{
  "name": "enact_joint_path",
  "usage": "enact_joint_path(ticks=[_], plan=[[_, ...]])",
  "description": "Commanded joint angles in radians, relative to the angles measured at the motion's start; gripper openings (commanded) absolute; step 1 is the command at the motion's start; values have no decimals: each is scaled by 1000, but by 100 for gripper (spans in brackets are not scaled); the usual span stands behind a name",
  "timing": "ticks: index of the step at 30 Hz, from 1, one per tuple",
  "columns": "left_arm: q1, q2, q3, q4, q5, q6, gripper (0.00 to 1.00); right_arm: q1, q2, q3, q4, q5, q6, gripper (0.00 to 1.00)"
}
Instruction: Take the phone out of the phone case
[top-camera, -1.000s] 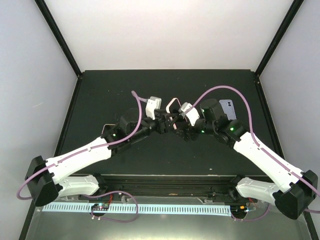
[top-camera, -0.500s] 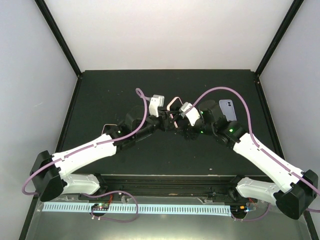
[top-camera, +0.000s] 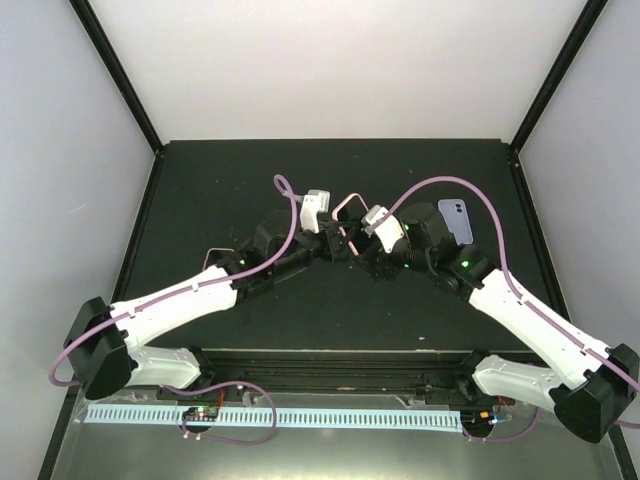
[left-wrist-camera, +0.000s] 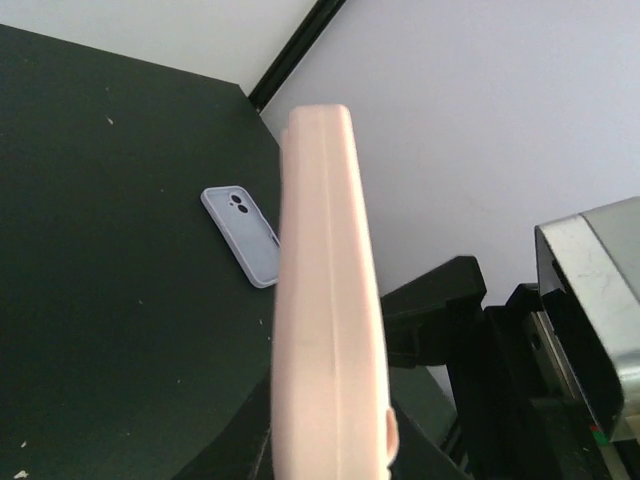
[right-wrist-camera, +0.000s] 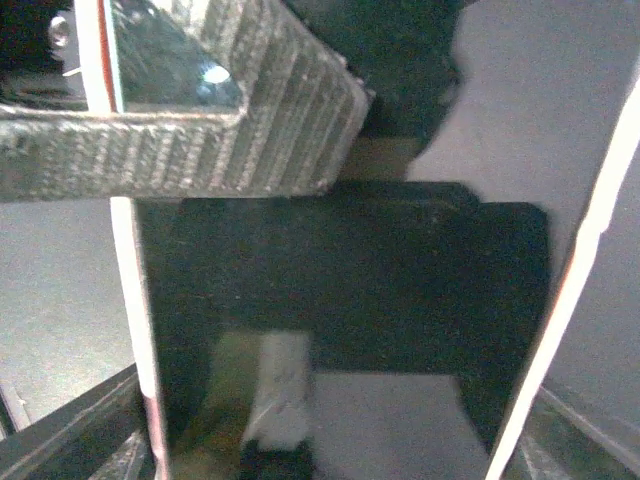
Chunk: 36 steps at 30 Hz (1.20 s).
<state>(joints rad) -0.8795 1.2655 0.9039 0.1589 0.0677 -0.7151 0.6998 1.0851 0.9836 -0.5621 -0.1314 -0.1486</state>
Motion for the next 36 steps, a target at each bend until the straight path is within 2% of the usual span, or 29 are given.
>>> enact_joint_path(ticks=[1, 3, 8, 11, 14, 17, 23, 27, 32, 36], plan=[[28, -5, 35, 49, 74, 17, 5, 9, -38, 17, 54, -88, 1, 92], [59, -26, 33, 49, 132, 39, 4, 8, -45, 20, 43, -88, 6, 99], [202, -90, 52, -17, 369, 129, 3, 6, -79, 32, -10, -125, -6, 100], [256, -108, 90, -115, 499, 262, 2, 2, -97, 35, -33, -183, -13, 100], [271, -108, 125, -203, 565, 361, 2, -4, -112, 31, -47, -284, -31, 100], [274, -114, 120, -178, 700, 401, 2, -6, -102, 41, -87, -371, -41, 99], [274, -161, 150, -192, 883, 431, 1, -5, -39, 123, -214, -448, -61, 90], [274, -215, 158, -248, 899, 480, 2, -5, -31, 162, -286, -564, -185, 85], [274, -321, 73, -239, 851, 562, 2, -4, -50, 144, -321, -741, -292, 83], [276, -362, 0, -164, 861, 542, 2, -4, -46, 144, -324, -781, -320, 79]])
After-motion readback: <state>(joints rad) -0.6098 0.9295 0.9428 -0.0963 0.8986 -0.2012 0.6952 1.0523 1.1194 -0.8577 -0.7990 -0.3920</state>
